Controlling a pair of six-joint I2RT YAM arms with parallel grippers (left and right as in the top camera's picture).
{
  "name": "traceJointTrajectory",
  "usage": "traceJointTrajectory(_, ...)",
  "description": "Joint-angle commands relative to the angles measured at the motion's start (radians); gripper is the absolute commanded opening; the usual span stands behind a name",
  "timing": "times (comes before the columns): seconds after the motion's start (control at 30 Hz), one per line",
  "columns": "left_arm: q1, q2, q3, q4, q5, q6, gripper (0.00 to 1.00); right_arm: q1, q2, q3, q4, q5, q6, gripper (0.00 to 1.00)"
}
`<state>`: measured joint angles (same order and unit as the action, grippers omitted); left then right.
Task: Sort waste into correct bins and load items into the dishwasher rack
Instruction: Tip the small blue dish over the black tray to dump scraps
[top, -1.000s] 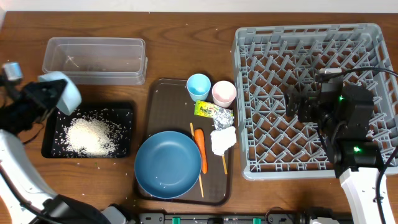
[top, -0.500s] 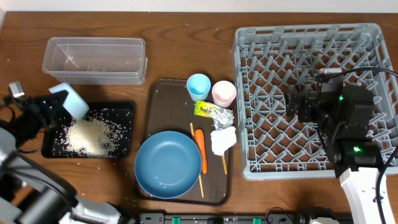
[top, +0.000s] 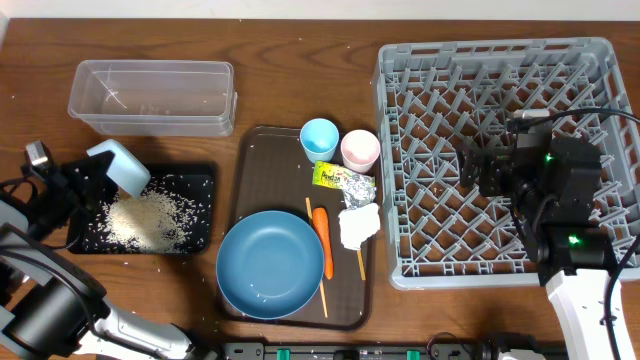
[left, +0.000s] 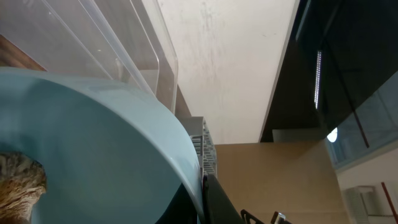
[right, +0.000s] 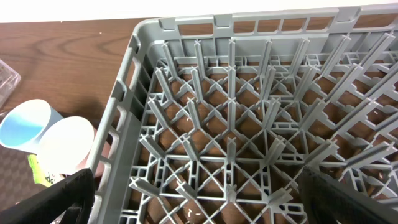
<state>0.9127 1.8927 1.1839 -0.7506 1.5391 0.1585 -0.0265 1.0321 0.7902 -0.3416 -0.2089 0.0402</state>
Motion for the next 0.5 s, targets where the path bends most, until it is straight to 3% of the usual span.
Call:
traceJointTrajectory(0.0,0.005,-0.004,-0.003,0.01,0.032,0.029,0.06,0.007,0.002,0.019,0.002,0.003,-0.012,0.99)
traceJointTrajectory(0.17,0.007,-0.003,-0.003,0.111,0.031,-0.003,0.07,0.007,0.002,0.019,0.002,0.003,-0.012,0.99)
traceJointTrajectory(0.27,0.007,-0.003,-0.003,0.159,-0.001,-0.094,0.06,0.007,0.002,0.019,0.002,0.003,-0.012,0.99)
traceJointTrajectory(0.4,0.007,-0.003,-0.003,0.189,-0.183,-0.261,0.06,0.007,0.002,0.019,0.001,0.003,-0.012,0.99)
traceJointTrajectory(0.47,0.007,-0.004,-0.003,0.189,-0.182,-0.296,0.06,0.007,0.002,0.019,0.001,0.003,-0.012,0.99)
